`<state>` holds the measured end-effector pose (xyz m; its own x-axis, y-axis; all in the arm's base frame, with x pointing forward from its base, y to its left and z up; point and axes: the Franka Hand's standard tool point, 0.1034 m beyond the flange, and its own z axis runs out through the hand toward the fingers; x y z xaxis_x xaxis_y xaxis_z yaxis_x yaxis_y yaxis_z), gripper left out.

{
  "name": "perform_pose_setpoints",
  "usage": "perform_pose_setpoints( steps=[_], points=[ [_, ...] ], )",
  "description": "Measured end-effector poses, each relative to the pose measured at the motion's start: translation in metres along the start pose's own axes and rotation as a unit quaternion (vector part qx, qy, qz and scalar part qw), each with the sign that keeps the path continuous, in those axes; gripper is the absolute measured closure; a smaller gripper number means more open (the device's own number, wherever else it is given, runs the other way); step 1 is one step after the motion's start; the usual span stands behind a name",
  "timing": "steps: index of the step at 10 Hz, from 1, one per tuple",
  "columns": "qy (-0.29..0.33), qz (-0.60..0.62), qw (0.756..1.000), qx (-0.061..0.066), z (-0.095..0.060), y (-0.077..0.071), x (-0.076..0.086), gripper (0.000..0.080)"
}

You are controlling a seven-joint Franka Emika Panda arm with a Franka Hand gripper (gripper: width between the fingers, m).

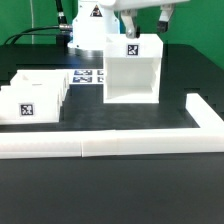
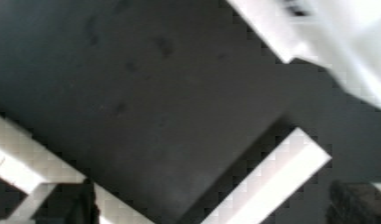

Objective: Assemble drawer

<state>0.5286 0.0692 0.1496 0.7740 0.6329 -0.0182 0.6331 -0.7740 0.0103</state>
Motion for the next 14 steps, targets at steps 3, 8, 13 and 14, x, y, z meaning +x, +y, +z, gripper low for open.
perform_pose_setpoints(
  steps=[3,8,13,14],
  points=[
    [-0.003,0.042,0.999,-0.003,-0.009,-0.027,-0.011,0.0150],
    [0.011,0.161,0.987,-0.011,-0.003,-0.046,-0.033,0.0150],
    [0.022,0.290,0.956,0.032,0.022,-0.081,-0.051,0.0150],
    [0.023,0.290,0.956,0.031,0.022,-0.080,-0.051,0.0150]
  ],
)
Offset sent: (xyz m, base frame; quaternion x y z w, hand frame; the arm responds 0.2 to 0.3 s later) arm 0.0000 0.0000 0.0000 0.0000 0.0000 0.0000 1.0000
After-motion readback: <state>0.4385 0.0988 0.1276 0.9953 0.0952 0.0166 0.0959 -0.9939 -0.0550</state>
